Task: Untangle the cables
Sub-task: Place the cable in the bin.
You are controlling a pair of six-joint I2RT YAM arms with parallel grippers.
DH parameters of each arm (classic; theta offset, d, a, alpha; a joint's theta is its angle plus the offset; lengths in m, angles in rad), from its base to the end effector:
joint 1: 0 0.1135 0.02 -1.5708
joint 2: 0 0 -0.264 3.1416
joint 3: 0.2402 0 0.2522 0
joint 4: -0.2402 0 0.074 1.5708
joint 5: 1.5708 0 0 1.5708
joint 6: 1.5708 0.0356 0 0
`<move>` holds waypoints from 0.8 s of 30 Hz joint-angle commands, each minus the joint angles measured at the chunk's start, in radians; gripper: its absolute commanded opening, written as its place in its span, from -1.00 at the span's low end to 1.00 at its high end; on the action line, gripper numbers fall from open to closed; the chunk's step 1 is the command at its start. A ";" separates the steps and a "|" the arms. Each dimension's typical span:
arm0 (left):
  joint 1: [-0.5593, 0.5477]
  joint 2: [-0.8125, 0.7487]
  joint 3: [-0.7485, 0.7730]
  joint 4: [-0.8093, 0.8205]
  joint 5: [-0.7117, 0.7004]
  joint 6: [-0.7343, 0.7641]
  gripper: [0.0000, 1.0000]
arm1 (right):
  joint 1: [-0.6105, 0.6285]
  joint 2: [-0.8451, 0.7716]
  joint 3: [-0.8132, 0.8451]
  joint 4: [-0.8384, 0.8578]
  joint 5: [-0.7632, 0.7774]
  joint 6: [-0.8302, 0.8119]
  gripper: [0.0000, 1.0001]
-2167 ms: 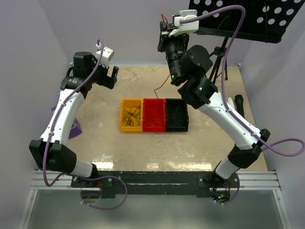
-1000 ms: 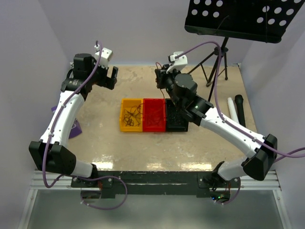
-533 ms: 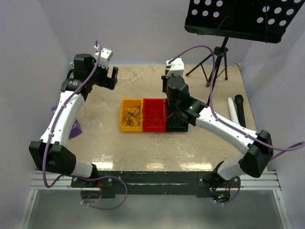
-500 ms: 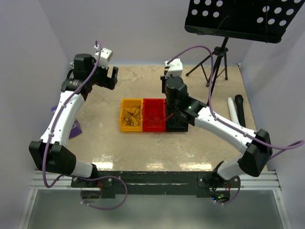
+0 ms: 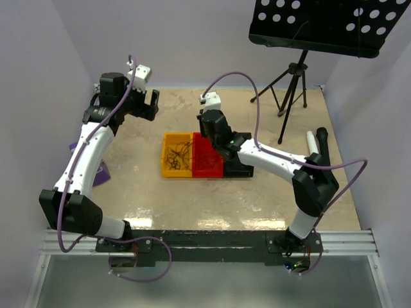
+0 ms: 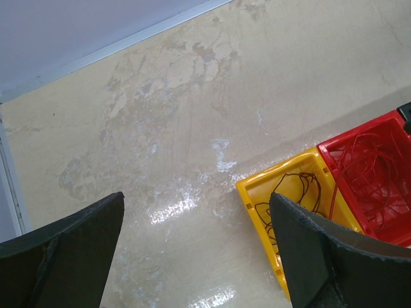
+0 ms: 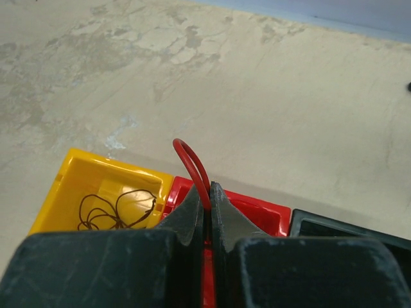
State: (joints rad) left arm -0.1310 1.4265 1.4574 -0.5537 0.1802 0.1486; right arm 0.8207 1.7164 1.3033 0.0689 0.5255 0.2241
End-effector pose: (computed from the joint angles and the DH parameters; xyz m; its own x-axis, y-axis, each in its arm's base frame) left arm 0.3159 -0.0481 0.3879 -0.4477 0.2059 -0.8701 0.3527 0.9349 0.0398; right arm 0.2894 0.2844 0.2960 -0.2934 -0.0329 -0.9554 -0.2521 0.9667 0.0442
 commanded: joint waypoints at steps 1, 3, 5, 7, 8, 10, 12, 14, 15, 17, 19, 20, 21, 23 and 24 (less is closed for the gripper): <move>0.008 -0.012 -0.011 0.037 0.007 -0.023 1.00 | -0.031 0.028 0.054 0.071 -0.097 0.086 -1.00; 0.008 -0.012 -0.012 0.038 0.007 -0.021 1.00 | -0.035 0.044 0.056 0.072 -0.114 0.101 -1.00; 0.008 -0.012 -0.014 0.038 0.007 -0.020 1.00 | -0.037 0.061 0.053 0.066 -0.125 0.112 -1.00; 0.008 -0.012 -0.015 0.040 0.005 -0.020 1.00 | -0.037 0.077 0.044 0.071 -0.136 0.119 -1.00; 0.008 -0.012 -0.015 0.040 0.005 -0.020 1.00 | -0.038 0.086 0.039 0.071 -0.143 0.121 -1.00; 0.008 -0.012 -0.017 0.041 0.005 -0.023 1.00 | -0.040 0.101 0.031 0.077 -0.157 0.123 -1.00; 0.008 -0.011 -0.019 0.041 0.005 -0.026 1.00 | -0.043 0.123 0.025 0.083 -0.174 0.127 -1.00; 0.008 -0.014 -0.020 0.040 0.004 -0.026 1.00 | -0.046 0.138 0.022 0.088 -0.191 0.121 -1.00; 0.008 -0.014 -0.022 0.040 0.002 -0.027 1.00 | -0.046 0.146 0.022 0.086 -0.200 0.116 -1.00; 0.008 -0.015 -0.025 0.040 -0.002 -0.027 1.00 | -0.046 0.163 0.017 0.075 -0.211 0.109 -1.00; 0.008 -0.015 -0.026 0.040 -0.004 -0.027 1.00 | -0.046 0.170 -0.002 0.069 -0.213 0.103 -1.00; 0.008 -0.015 -0.028 0.040 -0.004 -0.027 1.00 | -0.046 0.172 -0.013 0.069 -0.216 0.103 -1.00; 0.008 -0.014 -0.028 0.041 -0.002 -0.027 1.00 | -0.048 0.172 -0.024 0.069 -0.214 0.103 -1.00; 0.008 -0.014 -0.029 0.041 -0.002 -0.033 1.00 | -0.049 0.169 -0.045 0.069 -0.216 0.107 -1.00; 0.008 -0.014 -0.031 0.043 0.002 -0.035 1.00 | -0.051 0.167 -0.055 0.071 -0.219 0.109 -1.00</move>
State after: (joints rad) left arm -0.1310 1.4265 1.4414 -0.5396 0.1783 0.1406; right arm 0.7780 1.9057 1.2835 0.1204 0.3229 0.3248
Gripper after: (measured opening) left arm 0.997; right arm 0.023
